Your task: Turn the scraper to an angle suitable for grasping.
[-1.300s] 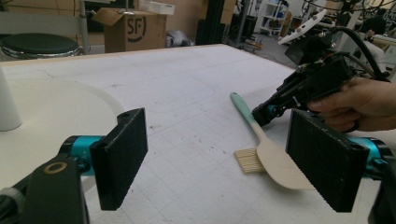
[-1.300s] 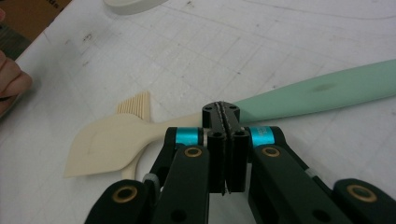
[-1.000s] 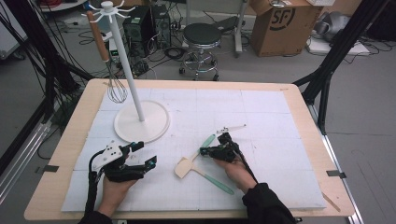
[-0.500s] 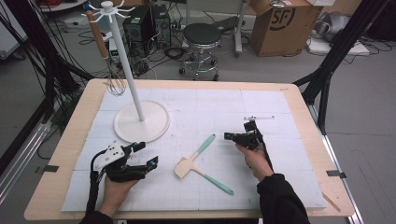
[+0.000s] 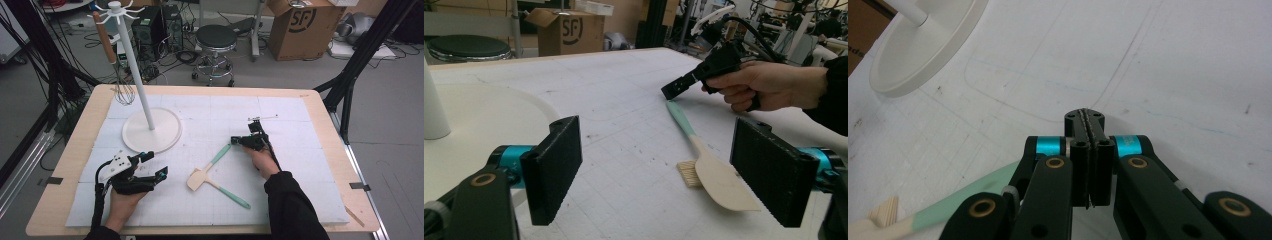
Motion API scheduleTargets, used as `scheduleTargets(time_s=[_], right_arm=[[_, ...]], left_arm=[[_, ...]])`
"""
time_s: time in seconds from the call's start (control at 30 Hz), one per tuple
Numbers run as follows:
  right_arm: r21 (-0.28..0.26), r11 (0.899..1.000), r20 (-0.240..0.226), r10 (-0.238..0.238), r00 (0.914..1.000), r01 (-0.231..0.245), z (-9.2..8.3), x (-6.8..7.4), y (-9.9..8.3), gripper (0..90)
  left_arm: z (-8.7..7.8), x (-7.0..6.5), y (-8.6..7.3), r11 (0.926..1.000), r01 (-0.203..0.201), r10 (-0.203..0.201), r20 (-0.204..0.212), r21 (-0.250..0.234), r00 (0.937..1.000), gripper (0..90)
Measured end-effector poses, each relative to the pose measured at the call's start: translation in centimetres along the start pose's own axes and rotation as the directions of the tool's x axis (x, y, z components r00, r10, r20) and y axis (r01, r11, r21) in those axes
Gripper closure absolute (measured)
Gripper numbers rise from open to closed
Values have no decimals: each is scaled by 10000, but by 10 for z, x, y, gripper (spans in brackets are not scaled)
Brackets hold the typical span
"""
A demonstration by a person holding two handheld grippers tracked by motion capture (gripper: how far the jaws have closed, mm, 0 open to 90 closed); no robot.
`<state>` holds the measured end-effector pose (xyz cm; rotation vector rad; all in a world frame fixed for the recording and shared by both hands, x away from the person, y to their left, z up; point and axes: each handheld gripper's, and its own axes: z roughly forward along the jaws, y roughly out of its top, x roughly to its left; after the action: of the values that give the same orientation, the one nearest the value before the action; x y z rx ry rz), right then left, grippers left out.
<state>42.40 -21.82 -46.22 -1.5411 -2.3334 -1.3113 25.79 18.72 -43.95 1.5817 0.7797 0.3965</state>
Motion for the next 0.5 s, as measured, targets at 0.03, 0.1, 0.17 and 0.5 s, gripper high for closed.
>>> scheduleTargets(time_s=[0.03, 0.1, 0.17, 0.5], right_arm=[[79, 9999, -69, -77, 9999, 78, 0, 1, 0, 900], [174, 9995, 45, -282, 9996, 281, 1, 7, 0, 900], [228, 9991, 40, -367, 9993, 366, 2, 9, -1, 900], [427, 9973, -46, -591, 9982, 593, 6, 21, -3, 900]], left_arm=[[0, 0, 0, 10000, -5, 5, 13, -16, 10000, 214], [0, -1, 0, 10000, -30, 31, 17, -26, 10000, 214], [0, -1, 0, 10000, -42, 42, 24, -30, 10000, 214], [-1, -2, 1, 10000, -65, 65, 32, -32, 10000, 214]])
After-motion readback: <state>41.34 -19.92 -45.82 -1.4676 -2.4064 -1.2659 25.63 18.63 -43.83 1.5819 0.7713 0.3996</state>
